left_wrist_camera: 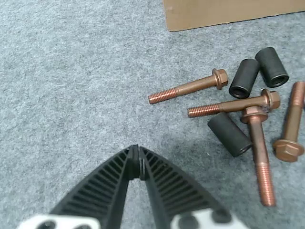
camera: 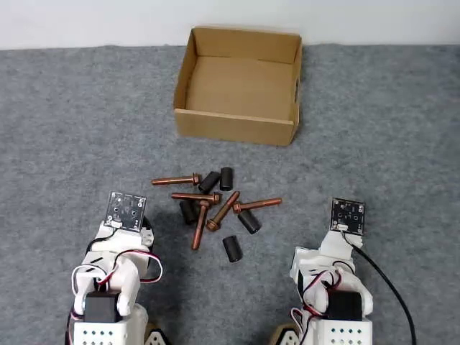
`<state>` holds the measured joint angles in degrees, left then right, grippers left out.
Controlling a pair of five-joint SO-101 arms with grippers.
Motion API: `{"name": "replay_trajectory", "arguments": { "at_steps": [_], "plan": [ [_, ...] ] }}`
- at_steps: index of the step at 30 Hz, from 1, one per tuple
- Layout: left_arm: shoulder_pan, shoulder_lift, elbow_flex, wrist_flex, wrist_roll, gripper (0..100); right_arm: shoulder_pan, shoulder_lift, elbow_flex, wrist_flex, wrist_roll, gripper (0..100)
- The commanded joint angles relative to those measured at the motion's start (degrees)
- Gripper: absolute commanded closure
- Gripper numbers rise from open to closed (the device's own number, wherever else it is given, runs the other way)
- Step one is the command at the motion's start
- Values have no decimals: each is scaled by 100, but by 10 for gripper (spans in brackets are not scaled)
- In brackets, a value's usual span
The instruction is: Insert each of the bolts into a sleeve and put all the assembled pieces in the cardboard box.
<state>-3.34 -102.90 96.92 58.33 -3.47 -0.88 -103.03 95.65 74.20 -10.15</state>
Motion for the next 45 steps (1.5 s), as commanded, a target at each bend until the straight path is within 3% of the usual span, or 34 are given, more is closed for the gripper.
{"name": "replay_trajectory", "arguments": {
  "at_steps": [1, 13, 18, 22, 26, 38, 45],
  "plan": [
    [-9, -18, -40, 35, -35, 992, 48, -48, 79, 48, -18, 990],
    [-9, -18, -40, 35, -35, 992, 75, -48, 35, 40, 44, 990],
    [-9, -18, -40, 35, -35, 992, 40, -48, -686, -136, 1574, 990],
    [-9, -18, -40, 35, -35, 992, -13, 22, -1310, -13, 1626, 991],
    [-9, -18, -40, 35, -35, 992, -593, 303, -1881, 286, 1662, 991],
    [-9, -18, -40, 35, -35, 992, -1622, 4505, -4237, -57, 1679, 991],
    [-9, -18, -40, 35, -35, 992, -1877, 6563, -4976, -866, 2716, 990]
  ]
}}
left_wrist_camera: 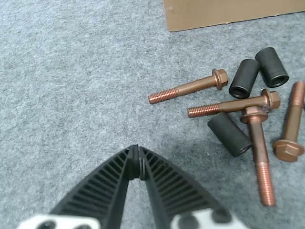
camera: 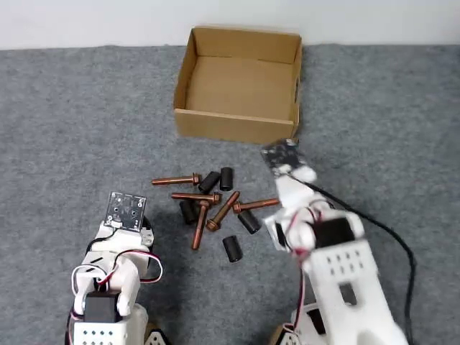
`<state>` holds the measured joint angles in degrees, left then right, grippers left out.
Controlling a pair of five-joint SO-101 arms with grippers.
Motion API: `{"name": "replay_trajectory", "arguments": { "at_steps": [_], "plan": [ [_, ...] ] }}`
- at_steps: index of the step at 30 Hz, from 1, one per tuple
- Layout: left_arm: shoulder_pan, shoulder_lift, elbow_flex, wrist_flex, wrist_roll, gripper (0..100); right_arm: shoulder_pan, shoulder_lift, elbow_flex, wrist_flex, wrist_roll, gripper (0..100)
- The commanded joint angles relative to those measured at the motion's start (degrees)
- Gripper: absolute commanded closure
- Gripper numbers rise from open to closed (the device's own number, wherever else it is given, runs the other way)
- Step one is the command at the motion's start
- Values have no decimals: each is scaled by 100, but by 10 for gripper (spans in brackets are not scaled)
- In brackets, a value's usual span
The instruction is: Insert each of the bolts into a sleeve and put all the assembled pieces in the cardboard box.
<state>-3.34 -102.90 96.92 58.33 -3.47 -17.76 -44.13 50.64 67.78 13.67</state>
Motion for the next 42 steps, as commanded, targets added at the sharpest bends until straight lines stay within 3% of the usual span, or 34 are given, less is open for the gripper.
{"name": "replay_trajectory", "arguments": {
  "at_steps": [1, 4, 9, 11, 18, 32, 34, 37, 42],
  "plan": [
    [-9, -18, -40, 35, -35, 992, -286, 901, -563, -215, 334, 990],
    [-9, -18, -40, 35, -35, 992, -514, 1543, -826, -215, 369, 983],
    [-9, -18, -40, 35, -35, 992, -787, 2387, -1319, -215, 334, 824],
    [-9, -18, -40, 35, -35, 992, -919, 2633, -1495, -215, 334, 809],
    [-9, -18, -40, 35, -35, 992, -1358, 3459, -1960, -365, 325, 851],
    [-9, -18, -40, 35, -35, 992, -1341, 5103, -2268, -1244, 325, 855],
    [-9, -18, -40, 35, -35, 992, -1341, 5297, -2453, -1095, 325, 869],
    [-9, -18, -40, 35, -35, 992, -1341, 5578, -2857, -708, 325, 986],
    [-9, -18, -40, 35, -35, 992, -1341, 5490, -3182, -31, 325, 989]
  ]
}}
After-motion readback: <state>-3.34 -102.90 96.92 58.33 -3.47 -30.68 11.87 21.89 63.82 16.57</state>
